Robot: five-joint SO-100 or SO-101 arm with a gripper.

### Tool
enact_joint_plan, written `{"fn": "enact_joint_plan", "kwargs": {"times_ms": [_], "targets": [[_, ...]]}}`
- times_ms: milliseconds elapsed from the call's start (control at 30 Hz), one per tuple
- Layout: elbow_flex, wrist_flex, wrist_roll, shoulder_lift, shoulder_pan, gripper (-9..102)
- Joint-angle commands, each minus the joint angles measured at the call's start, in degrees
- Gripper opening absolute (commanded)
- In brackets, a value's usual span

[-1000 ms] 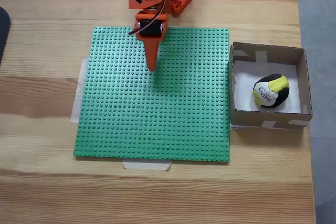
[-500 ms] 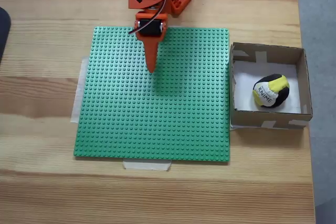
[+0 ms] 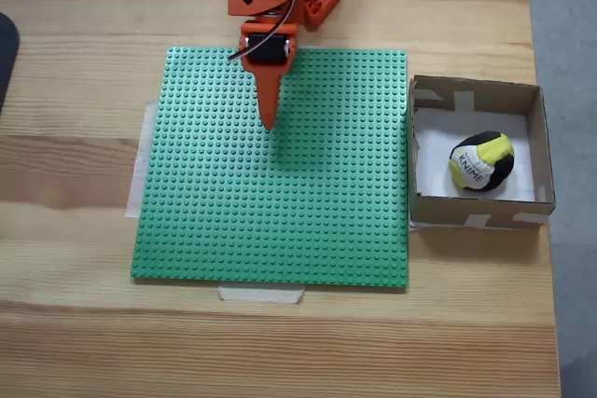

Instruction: Pick the ball and put it in the box.

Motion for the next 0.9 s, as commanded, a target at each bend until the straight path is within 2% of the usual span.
{"fn": "enact_joint_plan", "kwargs": {"times_ms": [0, 867], "targets": [[1.8, -0.8, 0.0, 0.5, -0.1, -1], [2.2, -1.8, 0.3, 0.5, 0.4, -1]]}}
